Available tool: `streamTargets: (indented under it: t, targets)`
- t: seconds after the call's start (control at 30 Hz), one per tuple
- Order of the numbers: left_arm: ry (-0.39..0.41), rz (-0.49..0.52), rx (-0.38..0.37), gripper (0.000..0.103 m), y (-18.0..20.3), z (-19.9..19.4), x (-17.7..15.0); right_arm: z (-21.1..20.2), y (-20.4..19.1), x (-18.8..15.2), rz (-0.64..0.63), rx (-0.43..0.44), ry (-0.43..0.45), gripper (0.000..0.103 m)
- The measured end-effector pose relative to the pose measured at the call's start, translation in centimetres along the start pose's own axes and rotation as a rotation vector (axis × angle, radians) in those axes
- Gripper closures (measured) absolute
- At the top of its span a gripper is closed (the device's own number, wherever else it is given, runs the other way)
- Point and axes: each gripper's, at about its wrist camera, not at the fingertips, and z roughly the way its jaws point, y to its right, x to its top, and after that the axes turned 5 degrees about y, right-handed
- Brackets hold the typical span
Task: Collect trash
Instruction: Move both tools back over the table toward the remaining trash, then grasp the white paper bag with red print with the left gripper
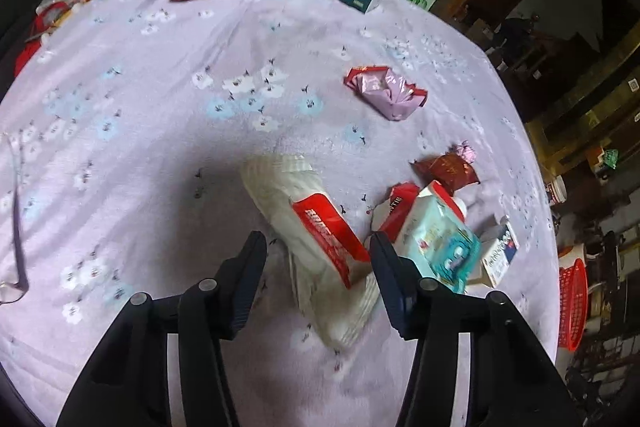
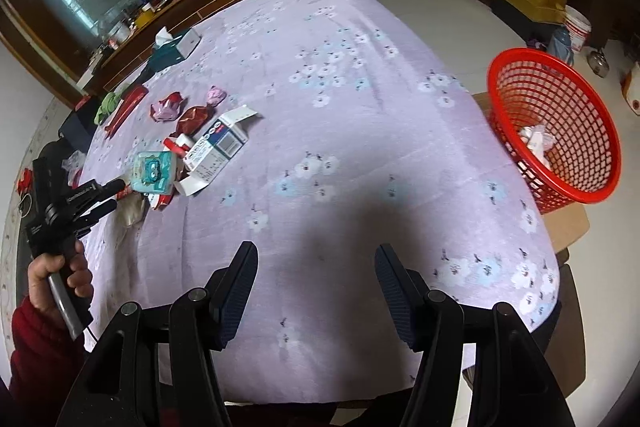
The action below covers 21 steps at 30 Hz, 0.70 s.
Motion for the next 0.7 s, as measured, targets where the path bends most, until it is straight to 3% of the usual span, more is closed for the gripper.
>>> streamTargets:
  t: [0.27, 0.4, 0.7]
  targets:
    - [-0.004, 0.011, -0.007, 0.065, 0.2, 2.6, -0.1, -0.1, -0.4, 0.2, -0.022, 0.002, -0.005, 0.038]
    - [0.026, 0.045, -0.03, 0.086, 0.5, 1.9, -0.2, 0.5, -2.7, 0.8, -0.083, 0.042, -0.014, 0.038]
    - [0.094, 0.124, -0.014, 0.086, -1.1, -3.4, -2.4, 4.1, -11.2, 3.4, -0.286, 0.157, -0.029, 0.038]
